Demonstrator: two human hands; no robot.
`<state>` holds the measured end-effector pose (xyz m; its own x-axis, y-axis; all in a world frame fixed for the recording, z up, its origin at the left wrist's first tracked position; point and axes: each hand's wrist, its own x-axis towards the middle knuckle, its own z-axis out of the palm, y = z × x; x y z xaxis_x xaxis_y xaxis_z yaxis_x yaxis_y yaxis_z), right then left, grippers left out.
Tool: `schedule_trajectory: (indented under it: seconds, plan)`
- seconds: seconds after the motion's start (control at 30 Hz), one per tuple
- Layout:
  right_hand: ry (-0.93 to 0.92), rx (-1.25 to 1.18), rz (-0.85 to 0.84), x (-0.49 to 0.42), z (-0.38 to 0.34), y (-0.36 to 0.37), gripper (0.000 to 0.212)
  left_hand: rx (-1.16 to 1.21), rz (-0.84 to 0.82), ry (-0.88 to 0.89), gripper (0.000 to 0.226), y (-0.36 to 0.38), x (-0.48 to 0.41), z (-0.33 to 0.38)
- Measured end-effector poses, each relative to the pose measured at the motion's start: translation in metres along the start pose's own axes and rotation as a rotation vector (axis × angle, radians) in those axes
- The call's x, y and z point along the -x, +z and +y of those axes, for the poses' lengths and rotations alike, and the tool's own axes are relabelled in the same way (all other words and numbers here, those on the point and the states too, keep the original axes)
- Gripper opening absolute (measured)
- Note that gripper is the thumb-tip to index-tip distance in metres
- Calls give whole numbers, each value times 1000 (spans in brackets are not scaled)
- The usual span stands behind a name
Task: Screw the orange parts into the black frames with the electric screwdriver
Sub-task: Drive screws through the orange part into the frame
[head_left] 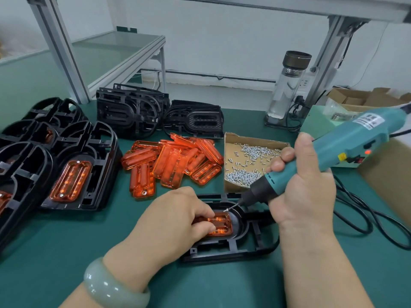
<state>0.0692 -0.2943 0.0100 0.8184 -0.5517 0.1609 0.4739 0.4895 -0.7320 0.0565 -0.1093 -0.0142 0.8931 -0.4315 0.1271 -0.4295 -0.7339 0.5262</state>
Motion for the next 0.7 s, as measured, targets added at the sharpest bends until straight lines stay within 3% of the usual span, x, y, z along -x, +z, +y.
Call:
schedule_trajectory:
  seconds: [0.23, 0.7]
  plan:
    - [-38, 94, -79, 5, -1, 4, 8, -143, -30, -1, 22, 5, -1, 4]
    - [-95, 217, -168, 6, -5, 11, 12, -155, -25, 0, 19, 9, -3, 3]
